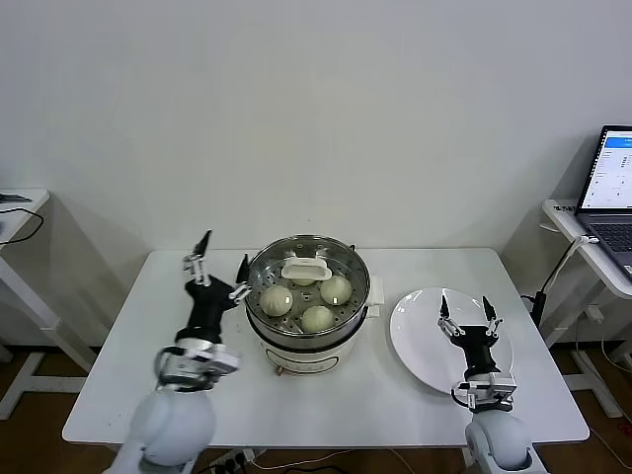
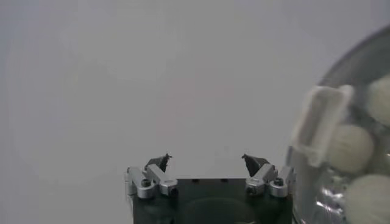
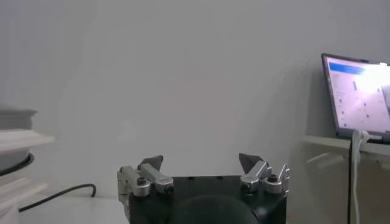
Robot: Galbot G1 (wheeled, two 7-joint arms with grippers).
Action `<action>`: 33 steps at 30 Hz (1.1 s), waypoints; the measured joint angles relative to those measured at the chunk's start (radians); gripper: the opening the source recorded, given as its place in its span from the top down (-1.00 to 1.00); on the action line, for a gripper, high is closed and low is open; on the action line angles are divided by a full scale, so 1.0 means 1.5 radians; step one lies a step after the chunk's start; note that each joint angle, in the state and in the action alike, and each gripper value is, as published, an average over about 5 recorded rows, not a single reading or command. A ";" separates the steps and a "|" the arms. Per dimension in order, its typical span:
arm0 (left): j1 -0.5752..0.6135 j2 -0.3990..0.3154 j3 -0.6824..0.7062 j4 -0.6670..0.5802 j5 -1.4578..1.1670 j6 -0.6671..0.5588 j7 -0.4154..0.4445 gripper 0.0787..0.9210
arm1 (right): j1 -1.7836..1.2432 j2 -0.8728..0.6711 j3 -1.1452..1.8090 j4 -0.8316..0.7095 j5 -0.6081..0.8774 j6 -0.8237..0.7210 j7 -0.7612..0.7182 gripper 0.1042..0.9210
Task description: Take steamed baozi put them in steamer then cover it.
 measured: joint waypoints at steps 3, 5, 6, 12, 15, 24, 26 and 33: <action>0.026 -0.007 -0.048 0.021 -0.114 -0.067 -0.012 -0.77 | -0.004 -0.005 -0.002 0.009 0.019 -0.010 -0.004 -0.76; 0.042 -0.013 -0.074 0.039 -0.177 -0.112 -0.013 -0.77 | -0.007 -0.007 -0.002 0.015 0.031 -0.014 -0.006 -0.76; 0.050 -0.016 -0.085 0.047 -0.204 -0.134 -0.012 -0.77 | -0.009 -0.008 -0.003 0.018 0.037 -0.016 -0.007 -0.76; 0.090 -0.032 -0.138 0.102 -0.317 -0.245 0.000 -0.77 | -0.019 -0.013 -0.005 0.031 0.063 -0.020 -0.013 -0.76; 0.105 -0.036 -0.158 0.126 -0.351 -0.285 0.008 -0.77 | -0.023 -0.015 -0.006 0.032 0.072 -0.020 -0.016 -0.76; 0.135 -0.048 -0.186 0.174 -0.399 -0.363 0.029 -0.77 | -0.036 -0.017 -0.005 0.039 0.085 -0.016 -0.028 -0.76; 0.139 -0.050 -0.190 0.180 -0.402 -0.374 0.032 -0.77 | -0.038 -0.017 -0.004 0.042 0.085 -0.016 -0.031 -0.76; 0.152 -0.051 -0.203 0.186 -0.408 -0.396 0.037 -0.77 | -0.048 -0.023 -0.004 0.049 0.086 -0.013 -0.035 -0.76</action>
